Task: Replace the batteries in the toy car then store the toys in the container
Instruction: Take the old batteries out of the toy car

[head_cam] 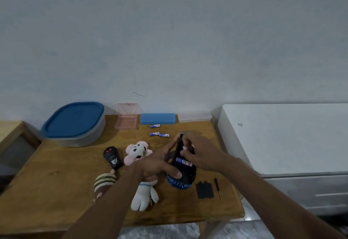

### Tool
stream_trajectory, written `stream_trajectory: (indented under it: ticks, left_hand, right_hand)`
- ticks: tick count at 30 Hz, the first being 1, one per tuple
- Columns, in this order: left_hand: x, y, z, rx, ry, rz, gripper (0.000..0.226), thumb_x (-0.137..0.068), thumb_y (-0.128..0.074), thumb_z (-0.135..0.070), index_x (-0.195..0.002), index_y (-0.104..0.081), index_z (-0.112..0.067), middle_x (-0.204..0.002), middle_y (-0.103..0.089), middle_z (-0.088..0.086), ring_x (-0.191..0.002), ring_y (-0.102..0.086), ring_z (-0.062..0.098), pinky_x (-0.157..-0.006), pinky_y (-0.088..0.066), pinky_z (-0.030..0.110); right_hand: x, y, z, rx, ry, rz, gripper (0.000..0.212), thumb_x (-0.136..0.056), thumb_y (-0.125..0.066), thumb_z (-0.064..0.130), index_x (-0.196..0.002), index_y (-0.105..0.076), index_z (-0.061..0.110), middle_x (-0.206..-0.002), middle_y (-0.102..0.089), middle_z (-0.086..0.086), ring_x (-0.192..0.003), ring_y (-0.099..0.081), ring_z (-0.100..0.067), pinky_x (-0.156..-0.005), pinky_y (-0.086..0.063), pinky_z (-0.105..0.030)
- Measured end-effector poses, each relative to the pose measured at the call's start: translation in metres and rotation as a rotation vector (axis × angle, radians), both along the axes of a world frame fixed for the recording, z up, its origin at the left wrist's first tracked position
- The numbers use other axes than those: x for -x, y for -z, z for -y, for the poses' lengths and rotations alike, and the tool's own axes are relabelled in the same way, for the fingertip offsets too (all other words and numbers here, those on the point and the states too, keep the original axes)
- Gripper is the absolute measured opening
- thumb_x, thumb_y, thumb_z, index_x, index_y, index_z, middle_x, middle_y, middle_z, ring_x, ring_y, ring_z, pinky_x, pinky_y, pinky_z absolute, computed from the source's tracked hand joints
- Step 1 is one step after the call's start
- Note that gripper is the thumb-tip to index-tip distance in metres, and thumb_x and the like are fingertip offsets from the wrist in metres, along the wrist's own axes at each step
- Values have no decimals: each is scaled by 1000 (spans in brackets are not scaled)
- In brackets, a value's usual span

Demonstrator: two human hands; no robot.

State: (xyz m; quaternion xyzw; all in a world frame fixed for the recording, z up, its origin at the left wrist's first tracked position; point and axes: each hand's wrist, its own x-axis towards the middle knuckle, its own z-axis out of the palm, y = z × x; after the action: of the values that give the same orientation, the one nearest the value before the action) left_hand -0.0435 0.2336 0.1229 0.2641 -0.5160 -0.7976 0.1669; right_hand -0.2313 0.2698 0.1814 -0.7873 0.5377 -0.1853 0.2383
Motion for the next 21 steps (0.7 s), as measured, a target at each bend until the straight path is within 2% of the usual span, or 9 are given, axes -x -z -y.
stream_trajectory:
  ticks: [4,5,6,8,10,12,17,19,21]
  left_hand:
    - [-2,-1,-1,15,-6,4,121,-66,-71,18,-150,-15,-49,-152,-40,7,-132,-48,37,-106,-36,65]
    - [-3,-1,-1,18,-10,5,121,-66,-71,18,-150,-16,-50,-152,-40,8,-132,-48,37,-106,-37,65]
    - [-3,-1,-2,24,-10,0,120,-66,-71,18,-149,-17,-50,-152,-40,9,-132,-48,37,-106,-37,64]
    - [-3,-2,-3,40,-9,-9,119,-67,-70,18,-148,-18,-51,-151,-41,10,-132,-48,37,-106,-38,63]
    - [-2,-3,-4,35,-16,3,119,-66,-70,17,-148,-18,-51,-151,-41,8,-131,-49,37,-105,-39,61]
    - [-2,-3,-4,27,-29,15,122,-64,-73,14,-149,-15,-50,-152,-40,7,-131,-49,36,-106,-39,61]
    - [-2,2,-4,40,-86,50,122,-65,-72,16,-149,-14,-52,-148,-44,7,-128,-53,34,-104,-40,62]
    - [-1,4,-4,43,-164,56,123,-68,-70,19,-149,-13,-53,-147,-46,7,-126,-55,34,-102,-42,63]
    - [2,5,-6,66,-265,56,123,-71,-68,22,-149,-11,-53,-145,-47,7,-122,-58,34,-99,-45,62]
  right_hand:
    - [1,0,0,-97,186,253,9,-91,-60,22,-94,-53,27,-92,-59,10,-79,-56,-4,-63,-42,-14]
    - [1,-2,0,-148,241,336,2,-92,-58,22,-93,-59,22,-89,-61,7,-76,-57,-5,-62,-43,-17]
    - [2,-2,1,-220,283,447,9,-93,-55,21,-90,-62,16,-80,-61,6,-66,-55,-5,-57,-42,-19]
    - [4,-2,1,-419,364,773,17,-94,-50,18,-83,-59,9,-65,-54,0,-47,-43,-7,-44,-34,-20]
    - [6,-2,1,-580,451,1081,18,-94,-45,18,-80,-51,10,-64,-50,-5,-44,-39,-10,-39,-30,-21]
    - [8,0,1,-652,517,1241,17,-96,-45,19,-83,-49,10,-65,-52,-6,-47,-42,-12,-39,-31,-22]
    - [10,-3,-3,-688,489,1208,20,-98,-45,11,-110,-58,1,-71,-52,-7,-59,-50,-14,-49,-45,-25]
    - [9,-6,-3,-670,506,1041,21,-98,-47,12,-109,-61,2,-68,-49,-4,-57,-48,-12,-50,-44,-25]
    - [6,-8,-3,-620,520,754,20,-97,-49,15,-103,-65,4,-63,-45,-1,-52,-43,-11,-46,-38,-23]
